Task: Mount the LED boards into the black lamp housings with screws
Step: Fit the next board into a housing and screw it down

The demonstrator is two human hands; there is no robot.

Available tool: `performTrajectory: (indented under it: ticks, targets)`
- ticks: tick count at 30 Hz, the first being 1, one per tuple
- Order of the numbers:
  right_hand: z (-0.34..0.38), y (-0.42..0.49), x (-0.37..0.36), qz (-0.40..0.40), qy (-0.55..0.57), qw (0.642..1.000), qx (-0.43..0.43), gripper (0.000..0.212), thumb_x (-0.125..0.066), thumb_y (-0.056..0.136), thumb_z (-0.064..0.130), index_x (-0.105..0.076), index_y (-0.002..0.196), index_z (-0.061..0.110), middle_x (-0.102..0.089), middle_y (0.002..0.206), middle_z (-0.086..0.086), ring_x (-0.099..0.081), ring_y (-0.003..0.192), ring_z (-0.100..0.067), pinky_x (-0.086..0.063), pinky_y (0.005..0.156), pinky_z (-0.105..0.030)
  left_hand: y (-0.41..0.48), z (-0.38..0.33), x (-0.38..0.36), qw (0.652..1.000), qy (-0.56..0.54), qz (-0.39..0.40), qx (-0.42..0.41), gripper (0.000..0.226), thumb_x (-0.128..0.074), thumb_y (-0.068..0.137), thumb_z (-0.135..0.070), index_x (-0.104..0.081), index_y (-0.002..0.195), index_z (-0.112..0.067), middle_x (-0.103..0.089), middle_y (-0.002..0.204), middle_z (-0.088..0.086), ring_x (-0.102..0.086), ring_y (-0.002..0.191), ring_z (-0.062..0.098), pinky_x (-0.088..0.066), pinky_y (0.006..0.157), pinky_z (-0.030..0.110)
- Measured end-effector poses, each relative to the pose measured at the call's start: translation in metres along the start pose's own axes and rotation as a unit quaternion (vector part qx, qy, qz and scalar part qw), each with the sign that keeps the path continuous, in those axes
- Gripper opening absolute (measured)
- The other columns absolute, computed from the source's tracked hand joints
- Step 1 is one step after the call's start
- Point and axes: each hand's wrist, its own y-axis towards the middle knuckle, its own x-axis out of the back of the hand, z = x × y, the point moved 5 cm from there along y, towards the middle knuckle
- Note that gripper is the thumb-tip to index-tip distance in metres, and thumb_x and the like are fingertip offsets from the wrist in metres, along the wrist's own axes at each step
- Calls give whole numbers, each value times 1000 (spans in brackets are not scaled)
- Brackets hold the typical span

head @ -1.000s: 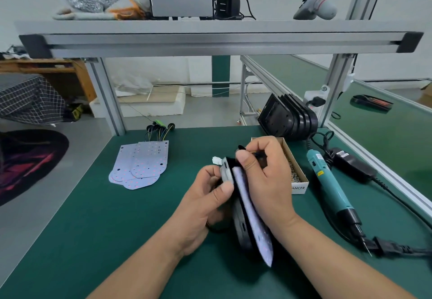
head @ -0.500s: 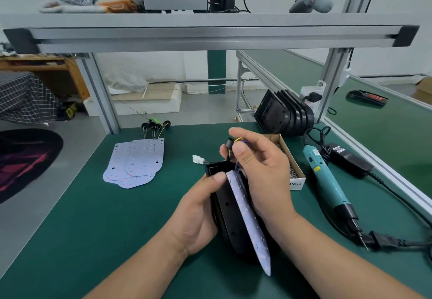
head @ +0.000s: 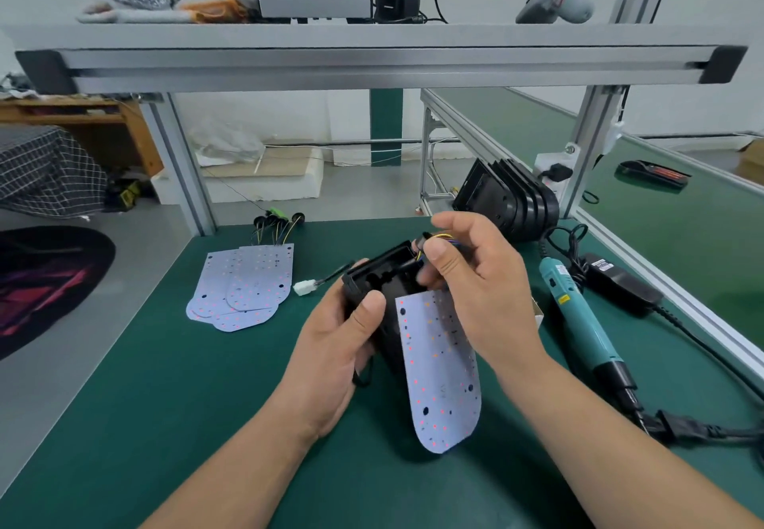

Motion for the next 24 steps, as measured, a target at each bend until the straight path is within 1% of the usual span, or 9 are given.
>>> performTrajectory:
  ticks: [3, 4, 6, 7, 10, 12, 17, 21, 24]
  targets:
    - [2, 4, 7, -8, -97, 995, 22, 13, -71, 101, 32, -71, 114, 34, -74, 98, 21, -70, 89, -3, -49, 80, -14, 1, -10, 8, 995, 79, -47, -30, 72, -77, 92, -52, -50, 153, -24, -64, 146, 4, -66, 122, 22, -48, 112, 57]
    - [4, 5, 8, -2, -118, 992, 35, 15, -71, 101, 30, -72, 116, 31, -73, 101, 21, -69, 96, -3, -48, 84, -12, 2, -12, 11, 991, 113, -62, -41, 82, -79, 87, -60, -47, 155, -28, -66, 145, -3, -67, 114, 15, -53, 106, 48]
    - [6, 8, 6, 27, -146, 988, 44, 21, -70, 102, 25, -72, 123, 25, -73, 105, 19, -68, 102, -4, -49, 89, -15, 2, -15, 14, 984, 150, -71, -59, 92, -79, 81, -68, -43, 158, -31, -65, 144, -12, -63, 128, 6, -50, 107, 24]
    - [6, 9, 4, 43, -163, 985, 45, 24, -70, 102, 23, -72, 126, 24, -72, 109, 18, -67, 104, -3, -49, 91, -16, 3, -14, 15, 983, 154, -73, -61, 93, -79, 81, -69, -42, 158, -30, -65, 144, -13, -60, 134, 6, -48, 108, 19]
    - [9, 12, -6, 88, -191, 977, 43, 28, -70, 101, 17, -73, 128, 25, -68, 116, 16, -63, 109, 1, -45, 93, -11, 3, -14, 18, 980, 165, -81, -71, 95, -77, 81, -72, -42, 158, -31, -64, 145, -14, -57, 138, 7, -47, 113, 24]
    - [8, 13, -15, 130, -204, 970, 26, 29, -68, 100, 14, -74, 126, 27, -67, 111, 10, -63, 102, -4, -46, 90, -15, 4, -14, 20, 980, 168, -82, -75, 96, -76, 80, -74, -41, 159, -31, -63, 147, -15, -55, 140, 6, -46, 116, 29]
    - [6, 10, -26, 150, -240, 959, 17, 21, -73, 95, 17, -73, 113, 28, -71, 104, 16, -64, 97, -1, -49, 85, -17, 4, -12, 22, 986, 153, -63, -36, 89, -79, 81, -70, -44, 156, -38, -60, 151, -6, -53, 144, 20, -40, 119, 55]
    - [8, 8, -34, 163, -247, 955, 38, 20, -72, 93, 14, -74, 101, 33, -68, 96, 11, -62, 92, -3, -46, 78, -16, 3, -14, 21, 984, 174, -27, -26, 76, -74, 92, -54, -43, 158, -31, -55, 155, 3, -55, 142, 27, -42, 117, 60]
    - [12, 6, -38, 186, -254, 948, 52, 26, -69, 92, 13, -72, 102, 37, -62, 95, 13, -59, 93, 0, -41, 77, -10, 1, -18, 19, 981, 189, -18, -36, 74, -71, 93, -47, -43, 158, -25, -62, 147, 3, -60, 136, 26, -46, 114, 59]
